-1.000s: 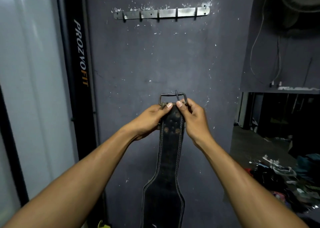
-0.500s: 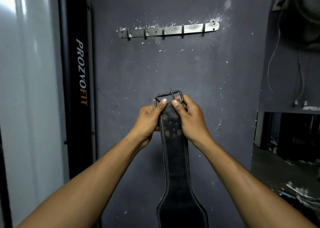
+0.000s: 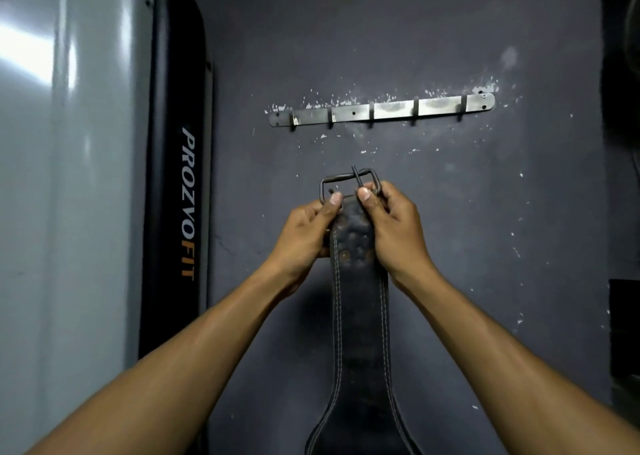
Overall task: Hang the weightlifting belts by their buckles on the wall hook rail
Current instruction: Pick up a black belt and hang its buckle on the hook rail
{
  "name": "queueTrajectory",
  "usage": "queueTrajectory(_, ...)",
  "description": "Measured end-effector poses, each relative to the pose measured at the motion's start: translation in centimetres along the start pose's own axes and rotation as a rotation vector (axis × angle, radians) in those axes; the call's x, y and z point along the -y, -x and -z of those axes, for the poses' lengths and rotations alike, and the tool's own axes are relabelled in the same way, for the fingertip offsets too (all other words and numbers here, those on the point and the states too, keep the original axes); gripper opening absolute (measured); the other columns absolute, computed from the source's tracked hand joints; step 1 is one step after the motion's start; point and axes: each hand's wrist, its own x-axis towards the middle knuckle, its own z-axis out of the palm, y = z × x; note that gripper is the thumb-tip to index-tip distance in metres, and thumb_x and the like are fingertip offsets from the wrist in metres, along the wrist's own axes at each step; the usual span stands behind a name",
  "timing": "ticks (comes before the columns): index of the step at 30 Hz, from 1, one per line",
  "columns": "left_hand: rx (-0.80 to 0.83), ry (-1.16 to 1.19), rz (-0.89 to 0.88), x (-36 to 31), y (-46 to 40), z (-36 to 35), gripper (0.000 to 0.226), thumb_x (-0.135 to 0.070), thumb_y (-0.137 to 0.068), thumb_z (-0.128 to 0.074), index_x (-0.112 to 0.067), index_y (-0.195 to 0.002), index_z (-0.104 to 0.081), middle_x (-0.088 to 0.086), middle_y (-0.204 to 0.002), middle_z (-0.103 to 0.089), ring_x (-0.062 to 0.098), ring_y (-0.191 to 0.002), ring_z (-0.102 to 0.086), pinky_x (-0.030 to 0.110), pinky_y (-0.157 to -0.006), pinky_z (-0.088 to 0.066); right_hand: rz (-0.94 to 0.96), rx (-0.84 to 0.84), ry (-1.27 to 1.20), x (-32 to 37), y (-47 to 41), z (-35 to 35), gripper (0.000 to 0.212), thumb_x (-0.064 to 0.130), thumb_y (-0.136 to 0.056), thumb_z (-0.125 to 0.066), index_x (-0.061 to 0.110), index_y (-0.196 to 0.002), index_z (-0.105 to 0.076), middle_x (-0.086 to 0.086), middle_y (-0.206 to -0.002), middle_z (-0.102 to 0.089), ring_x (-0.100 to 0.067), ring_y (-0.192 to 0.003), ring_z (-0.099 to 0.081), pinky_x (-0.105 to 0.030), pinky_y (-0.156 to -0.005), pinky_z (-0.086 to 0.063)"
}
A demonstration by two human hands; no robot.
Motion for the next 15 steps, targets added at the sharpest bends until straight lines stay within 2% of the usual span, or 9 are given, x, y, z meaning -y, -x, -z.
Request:
queueTrajectory(2, -0.078, 0.027, -0.043, -0.5, -1.7, 1.2, 0.042, -0.038, -0.106, -0.049, -0.008, -0.092, -0.075, 0.008, -0.079, -0.077, 0.017, -0.070, -0.073, 0.030, -0.066, -0.060, 0.027, -0.003, 0.019, -0.1, -1.8, -2.0, 0.022, 0.036, -0.102, -0.059, 0.019, -0.089, -0.064, -0.004, -0.082, -0.068, -0.015, -0.079, -0.062, -0.049, -0.078, -0.056)
queueTrajectory(5, -0.220, 0.022, -0.067, -1.0, -5.1, 3.3, 0.063, -0.049, -0.101, -0.056, 0.011, -0.096, -0.072, 0.026, -0.093, -0.076, 0.027, -0.081, -0.071, 0.043, -0.084, -0.059, 0.056, -0.018, 0.070, 0.0, -4.4, -4.7, 0.023, 0.035, -0.103, -0.060, 0.024, -0.082, -0.060, 0.004, -0.075, -0.061, -0.010, -0.071, -0.053, -0.036, -0.070, -0.047)
queueTrajectory(7, -0.239, 0.001, -0.040, -1.3, -7.1, 4.9, 0.075, -0.059, -0.094, -0.061, 0.015, -0.104, -0.069, 0.031, -0.100, -0.075, 0.033, -0.090, -0.074, 0.054, -0.095, -0.058, 0.063, -0.028, 0.122, -0.1, -6.2, -6.2, 0.025, 0.034, -0.105, -0.058, 0.019, -0.085, -0.063, 0.004, -0.076, -0.064, -0.010, -0.070, -0.057, -0.033, -0.070, -0.048)
queueTrajectory(8, -0.237, -0.010, -0.025, -1.5, -7.9, 5.8, 0.074, -0.060, -0.094, -0.061, 0.012, -0.106, -0.070, 0.027, -0.100, -0.076, 0.035, -0.095, -0.075, 0.056, -0.095, -0.057, 0.065, -0.027, 0.148, -0.2, -7.2, -6.9, 0.027, 0.035, -0.105, -0.057, 0.015, -0.088, -0.064, 0.003, -0.078, -0.068, -0.012, -0.073, -0.061, -0.034, -0.071, -0.050)
queueTrajectory(12, -0.248, 0.018, 0.023, -2.5, -11.3, 8.2, 0.053, -0.050, -0.100, -0.057, 0.000, -0.103, -0.075, 0.014, -0.097, -0.080, 0.027, -0.092, -0.078, 0.041, -0.087, -0.063, 0.108, -0.010, 0.210, -0.8, -11.1, -9.7, 0.029, 0.036, -0.106, -0.055, 0.011, -0.098, -0.066, -0.004, -0.091, -0.074, -0.021, -0.087, -0.071, -0.036, -0.076, -0.054)
queueTrajectory(15, -0.271, -0.005, 0.035, -2.9, -14.0, 9.9, 0.045, -0.048, -0.101, -0.057, -0.007, -0.093, -0.073, 0.008, -0.086, -0.080, 0.020, -0.077, -0.079, 0.029, -0.068, -0.064, 0.150, -0.015, 0.278, -1.1, -13.7, -11.6, 0.022, 0.035, -0.107, -0.055, 0.015, -0.100, -0.062, 0.001, -0.090, -0.070, -0.015, -0.081, -0.065, -0.022, -0.065, -0.046)
